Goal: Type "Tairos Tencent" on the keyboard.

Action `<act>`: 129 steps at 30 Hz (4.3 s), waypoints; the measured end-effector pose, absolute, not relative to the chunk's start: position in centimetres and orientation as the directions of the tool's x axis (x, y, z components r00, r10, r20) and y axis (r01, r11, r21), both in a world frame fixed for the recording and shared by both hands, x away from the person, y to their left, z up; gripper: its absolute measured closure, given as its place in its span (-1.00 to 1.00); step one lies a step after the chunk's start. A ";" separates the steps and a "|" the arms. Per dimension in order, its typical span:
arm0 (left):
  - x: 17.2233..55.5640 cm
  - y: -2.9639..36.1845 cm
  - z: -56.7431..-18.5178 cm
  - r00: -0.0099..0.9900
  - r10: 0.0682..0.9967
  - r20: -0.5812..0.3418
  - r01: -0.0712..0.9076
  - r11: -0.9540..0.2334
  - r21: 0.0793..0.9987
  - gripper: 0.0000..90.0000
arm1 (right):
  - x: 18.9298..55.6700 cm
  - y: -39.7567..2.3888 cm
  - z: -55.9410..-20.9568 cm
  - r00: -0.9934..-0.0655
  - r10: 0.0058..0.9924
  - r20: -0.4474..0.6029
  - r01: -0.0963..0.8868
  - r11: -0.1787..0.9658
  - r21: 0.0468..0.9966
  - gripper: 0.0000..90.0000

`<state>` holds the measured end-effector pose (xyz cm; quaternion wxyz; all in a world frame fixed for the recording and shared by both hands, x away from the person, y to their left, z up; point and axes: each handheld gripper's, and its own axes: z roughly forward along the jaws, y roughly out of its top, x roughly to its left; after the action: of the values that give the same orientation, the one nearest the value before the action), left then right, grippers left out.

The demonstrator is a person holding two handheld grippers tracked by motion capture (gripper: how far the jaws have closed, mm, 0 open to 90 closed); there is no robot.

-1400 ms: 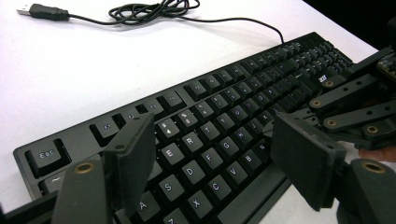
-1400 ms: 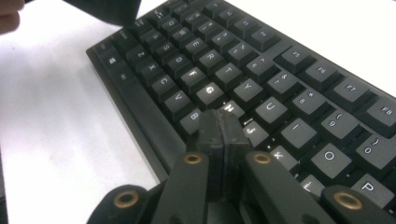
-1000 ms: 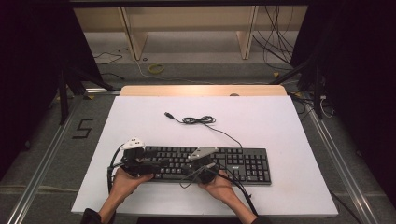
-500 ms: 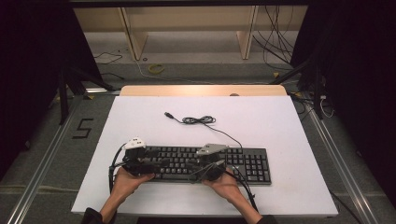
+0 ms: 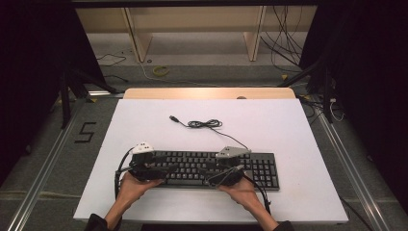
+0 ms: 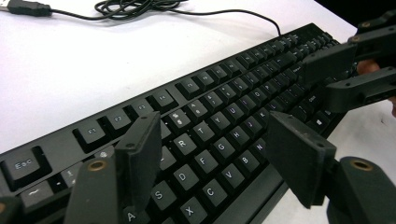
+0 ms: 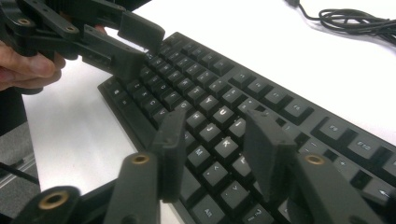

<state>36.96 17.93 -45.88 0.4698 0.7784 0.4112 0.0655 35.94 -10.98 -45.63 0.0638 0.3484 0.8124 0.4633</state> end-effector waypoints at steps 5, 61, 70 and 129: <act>37.1 17.8 -45.9 0.659 0.695 -0.289 0.578 -0.222 0.785 -0.13 | 35.8 -11.5 -45.5 -0.743 0.630 0.224 0.513 0.322 0.796 0.16; 39.5 14.2 -48.0 0.681 0.707 -0.192 0.589 -0.373 0.717 0.99 | 33.6 -13.9 -45.2 -0.742 0.635 0.216 0.488 0.290 0.823 -0.19; 39.4 14.2 -47.8 0.679 0.711 -0.182 0.588 -0.379 0.715 0.99 | 33.5 -14.1 -45.2 -0.738 0.640 0.213 0.485 0.284 0.827 -0.19; 36.6 16.5 -45.1 0.711 0.633 -0.306 0.546 -0.221 0.808 -0.32 | 32.8 -17.1 -44.8 -0.712 0.672 0.203 0.469 0.241 0.849 -0.24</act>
<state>36.58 16.50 -45.12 0.4965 0.7802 0.3778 0.0441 32.84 -17.06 -44.81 0.1022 0.3654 0.7811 0.4960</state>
